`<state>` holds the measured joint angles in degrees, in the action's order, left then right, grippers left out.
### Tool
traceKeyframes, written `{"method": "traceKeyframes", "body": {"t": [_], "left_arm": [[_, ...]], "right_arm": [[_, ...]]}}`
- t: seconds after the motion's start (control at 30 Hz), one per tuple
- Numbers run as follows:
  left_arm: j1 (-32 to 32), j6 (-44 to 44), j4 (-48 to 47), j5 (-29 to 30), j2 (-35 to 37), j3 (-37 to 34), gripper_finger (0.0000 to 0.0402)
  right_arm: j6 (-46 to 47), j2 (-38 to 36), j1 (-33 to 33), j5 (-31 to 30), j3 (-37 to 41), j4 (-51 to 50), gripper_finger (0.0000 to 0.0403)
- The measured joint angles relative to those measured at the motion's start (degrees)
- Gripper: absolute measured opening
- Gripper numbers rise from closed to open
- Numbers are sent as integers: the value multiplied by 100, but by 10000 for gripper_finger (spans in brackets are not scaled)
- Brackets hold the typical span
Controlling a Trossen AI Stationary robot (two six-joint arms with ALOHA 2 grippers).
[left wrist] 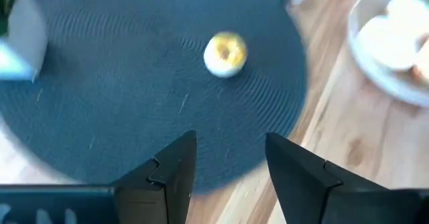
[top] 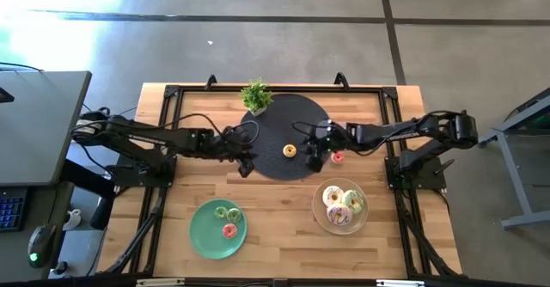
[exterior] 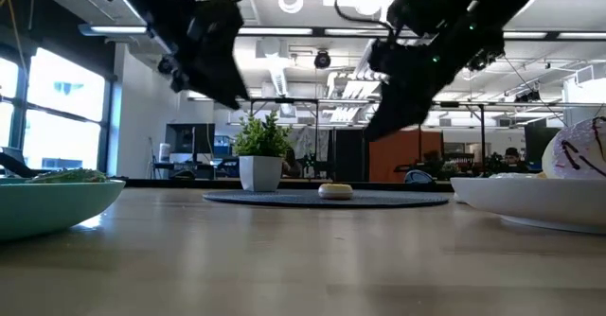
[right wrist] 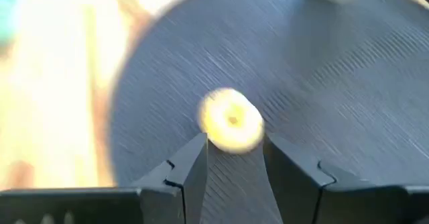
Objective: Pick & Place donuts
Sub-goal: Put the small yellow donut on the blue plate
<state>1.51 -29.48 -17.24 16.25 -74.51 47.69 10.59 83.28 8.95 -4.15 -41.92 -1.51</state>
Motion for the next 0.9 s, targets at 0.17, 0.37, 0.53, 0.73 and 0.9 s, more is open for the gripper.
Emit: {"method": "traceKeyframes", "body": {"t": [0.17,0.37,0.53,0.73,0.9], "left_arm": [[-6,76,-136,-46,-51,1,177],[-6,78,-139,-32,205,10,177],[-6,376,-498,-18,259,12,177],[-4,353,-936,220,268,12,177],[-1,353,-970,367,268,12,177]], "right_arm": [[-420,523,-198,340,161,1571,141],[-712,1516,-464,-338,-164,1960,141],[-671,2036,-396,-755,-454,1337,141],[-424,2157,-258,-624,-517,1287,127],[-441,2132,-262,-510,-637,1314,42]]}}
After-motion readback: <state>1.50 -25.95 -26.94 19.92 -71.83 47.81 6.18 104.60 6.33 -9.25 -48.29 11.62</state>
